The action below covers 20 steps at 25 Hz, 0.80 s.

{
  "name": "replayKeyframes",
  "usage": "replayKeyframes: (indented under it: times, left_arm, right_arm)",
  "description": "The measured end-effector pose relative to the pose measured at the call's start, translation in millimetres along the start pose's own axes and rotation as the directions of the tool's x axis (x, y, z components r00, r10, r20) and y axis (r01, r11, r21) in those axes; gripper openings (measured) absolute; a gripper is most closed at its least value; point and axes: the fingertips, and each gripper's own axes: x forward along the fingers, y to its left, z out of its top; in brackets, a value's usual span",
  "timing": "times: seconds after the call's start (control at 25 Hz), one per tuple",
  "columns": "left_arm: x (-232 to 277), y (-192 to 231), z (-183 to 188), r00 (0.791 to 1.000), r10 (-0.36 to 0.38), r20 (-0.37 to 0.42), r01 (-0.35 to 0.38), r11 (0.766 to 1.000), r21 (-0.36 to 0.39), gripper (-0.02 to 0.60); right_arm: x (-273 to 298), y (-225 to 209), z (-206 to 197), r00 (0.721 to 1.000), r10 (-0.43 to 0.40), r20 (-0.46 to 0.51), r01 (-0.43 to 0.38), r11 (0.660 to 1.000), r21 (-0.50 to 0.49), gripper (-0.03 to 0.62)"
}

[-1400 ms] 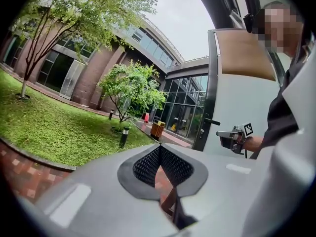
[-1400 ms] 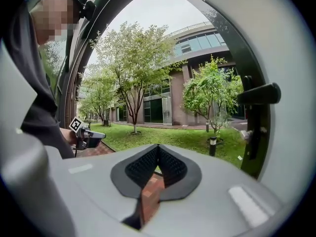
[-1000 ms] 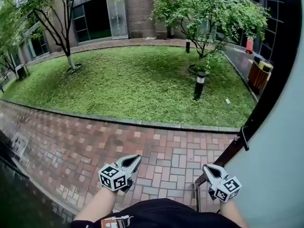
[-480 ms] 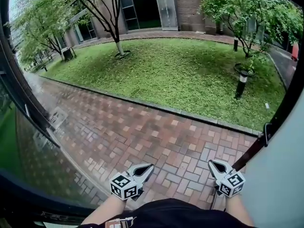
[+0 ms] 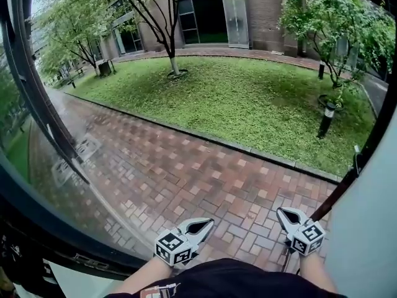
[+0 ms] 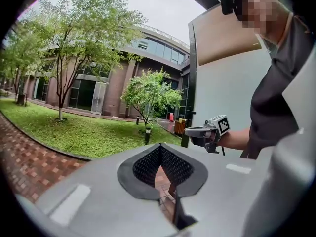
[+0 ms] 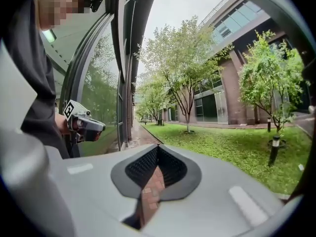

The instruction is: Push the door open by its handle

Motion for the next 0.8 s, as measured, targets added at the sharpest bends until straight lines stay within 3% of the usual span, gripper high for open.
replayKeyframes:
  times: [0.28, 0.52, 0.64, 0.8]
  left_arm:
    - [-106, -45, -31, 0.995, -0.098, 0.012, 0.097, 0.993, 0.060, 0.002]
    - [-186, -91, -58, 0.972, -0.235, -0.020, 0.236, 0.971, 0.033, 0.002]
    - [-214, -109, -53, 0.957, -0.289, -0.016, 0.289, 0.957, 0.004, 0.002]
    - [-245, -129, -56, 0.946, -0.324, -0.024, 0.325, 0.946, 0.026, 0.002]
  right_arm:
    - [-33, 136, 10, 0.999, -0.052, 0.001, 0.052, 0.998, -0.039, 0.000]
    - [-80, 272, -15, 0.992, -0.078, -0.095, 0.075, 0.997, -0.035, 0.000]
    - [-112, 308, -6, 0.985, -0.139, -0.098, 0.137, 0.990, -0.028, 0.000]
    - [-151, 332, 5, 0.974, -0.217, -0.067, 0.216, 0.976, -0.016, 0.001]
